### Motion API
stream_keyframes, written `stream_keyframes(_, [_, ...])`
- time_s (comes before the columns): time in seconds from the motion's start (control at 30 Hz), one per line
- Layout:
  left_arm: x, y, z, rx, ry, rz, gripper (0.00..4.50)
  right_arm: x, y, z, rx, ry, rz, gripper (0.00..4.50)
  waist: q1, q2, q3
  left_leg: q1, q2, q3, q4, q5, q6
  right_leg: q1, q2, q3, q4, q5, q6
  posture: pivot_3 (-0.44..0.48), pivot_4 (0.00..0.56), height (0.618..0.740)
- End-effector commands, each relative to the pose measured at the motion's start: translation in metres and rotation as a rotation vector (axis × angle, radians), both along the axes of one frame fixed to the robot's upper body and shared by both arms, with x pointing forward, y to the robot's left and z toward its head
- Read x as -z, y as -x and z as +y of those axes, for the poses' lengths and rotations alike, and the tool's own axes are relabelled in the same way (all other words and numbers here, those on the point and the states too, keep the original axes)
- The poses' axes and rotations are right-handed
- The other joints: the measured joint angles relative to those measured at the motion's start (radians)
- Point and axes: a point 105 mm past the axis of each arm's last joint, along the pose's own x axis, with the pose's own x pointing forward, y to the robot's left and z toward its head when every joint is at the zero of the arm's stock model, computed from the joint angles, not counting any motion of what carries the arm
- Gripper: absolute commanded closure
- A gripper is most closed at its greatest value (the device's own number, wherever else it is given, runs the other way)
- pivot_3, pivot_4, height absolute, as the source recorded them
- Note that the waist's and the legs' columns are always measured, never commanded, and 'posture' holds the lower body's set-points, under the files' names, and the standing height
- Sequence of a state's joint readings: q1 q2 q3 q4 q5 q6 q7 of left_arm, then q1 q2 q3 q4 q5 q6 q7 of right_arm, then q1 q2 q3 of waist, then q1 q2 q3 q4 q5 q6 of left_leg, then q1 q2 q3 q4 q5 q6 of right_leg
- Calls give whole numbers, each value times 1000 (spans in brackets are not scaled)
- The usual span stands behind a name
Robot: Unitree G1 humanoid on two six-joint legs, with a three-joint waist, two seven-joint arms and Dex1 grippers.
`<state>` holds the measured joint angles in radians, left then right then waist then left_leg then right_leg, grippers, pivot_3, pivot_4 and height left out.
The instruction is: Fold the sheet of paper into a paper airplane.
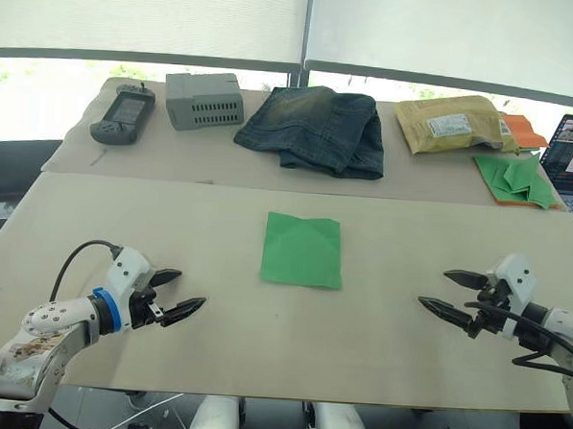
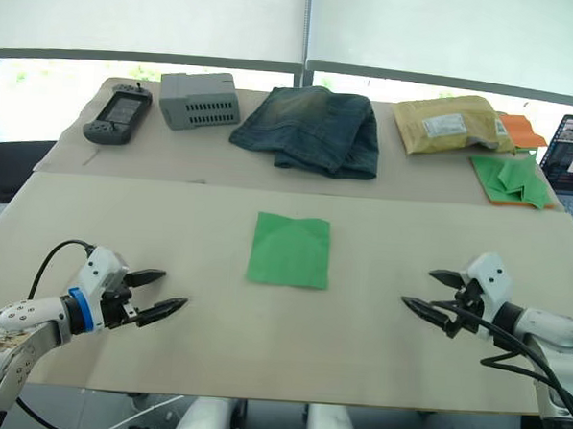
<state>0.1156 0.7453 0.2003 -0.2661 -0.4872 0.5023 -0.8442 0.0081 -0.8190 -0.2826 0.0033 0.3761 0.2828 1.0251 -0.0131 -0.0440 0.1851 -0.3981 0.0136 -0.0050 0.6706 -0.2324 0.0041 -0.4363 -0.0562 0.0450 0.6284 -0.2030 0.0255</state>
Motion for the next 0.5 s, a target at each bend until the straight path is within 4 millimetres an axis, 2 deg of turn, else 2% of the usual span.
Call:
stream_keyframes(0.03, [-16, -5, -5, 10, 69, -51, 0, -13, 0, 12, -33, -11, -50, 42, 0, 0, 0, 0, 0, 0, 0, 0, 0, 0, 0, 0, 0, 0, 0, 0, 150, 728])
stream_keyframes(0.17, [-35, -16, -10, 64, 134, -80, 0, -22, 5, 35, -67, -34, -24, 42, 1, 0, 0, -1, 0, -1, 2, 0, 0, 0, 1, 0, 1, 0, 0, 0, 150, 728])
stream_keyframes(0.27, [-45, -19, -24, 148, 137, -57, 0, -34, 3, 53, -103, -38, -11, 42, 1, 0, 0, -1, 0, -1, 3, 0, 0, 0, 1, 0, 2, 0, 0, 0, 150, 728])
stream_keyframes(0.5, [-65, -33, -63, 328, 81, -85, 0, -49, -1, 113, -238, 8, -40, 42, 2, 0, 0, -2, -1, -1, 4, 0, 0, 0, 2, 0, 1, 0, 1, 0, 150, 728])
